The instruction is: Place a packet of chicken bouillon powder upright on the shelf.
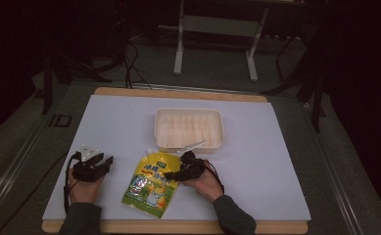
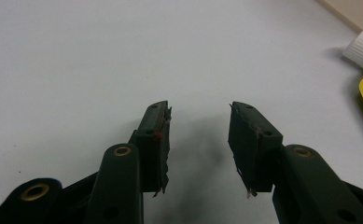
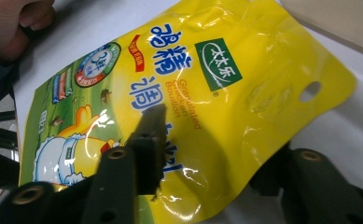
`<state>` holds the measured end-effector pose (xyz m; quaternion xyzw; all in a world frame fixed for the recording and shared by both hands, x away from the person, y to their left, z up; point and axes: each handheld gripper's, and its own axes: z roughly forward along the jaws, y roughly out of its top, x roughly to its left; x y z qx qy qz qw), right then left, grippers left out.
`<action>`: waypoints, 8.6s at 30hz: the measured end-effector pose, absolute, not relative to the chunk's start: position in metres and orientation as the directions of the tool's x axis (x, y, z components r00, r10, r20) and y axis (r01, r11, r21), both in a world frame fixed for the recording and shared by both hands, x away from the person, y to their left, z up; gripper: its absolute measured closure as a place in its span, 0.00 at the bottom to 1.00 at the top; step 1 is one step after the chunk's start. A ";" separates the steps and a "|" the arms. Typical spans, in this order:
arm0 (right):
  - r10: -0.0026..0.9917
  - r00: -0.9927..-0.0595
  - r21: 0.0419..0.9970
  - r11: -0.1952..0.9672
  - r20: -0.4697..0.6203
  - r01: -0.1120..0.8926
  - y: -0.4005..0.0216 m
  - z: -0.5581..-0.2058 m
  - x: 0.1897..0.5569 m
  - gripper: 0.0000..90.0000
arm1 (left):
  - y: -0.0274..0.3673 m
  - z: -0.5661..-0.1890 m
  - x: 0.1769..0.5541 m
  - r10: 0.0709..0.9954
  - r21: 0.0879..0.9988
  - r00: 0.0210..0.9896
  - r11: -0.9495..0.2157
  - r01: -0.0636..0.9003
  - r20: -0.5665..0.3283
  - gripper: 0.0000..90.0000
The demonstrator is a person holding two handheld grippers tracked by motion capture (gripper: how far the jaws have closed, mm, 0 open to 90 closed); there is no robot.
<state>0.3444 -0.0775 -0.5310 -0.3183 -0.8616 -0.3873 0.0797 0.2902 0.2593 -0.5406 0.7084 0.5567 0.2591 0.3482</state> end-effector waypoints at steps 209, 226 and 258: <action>0.739 -0.558 0.889 -0.122 0.378 0.442 -0.109 -0.391 0.363 1.00 | 0.261 -0.541 0.291 0.973 0.778 0.228 -0.120 0.617 -0.031 0.58; 0.813 -0.462 0.897 -0.155 0.354 0.414 -0.103 -0.399 0.374 1.00 | 0.261 -0.541 0.291 0.973 0.780 0.227 -0.116 0.615 -0.034 0.58; 0.821 -0.475 0.920 -0.145 0.317 0.363 -0.077 -0.414 0.385 1.00 | 0.262 -0.541 0.291 0.973 0.781 0.228 -0.114 0.614 -0.037 0.58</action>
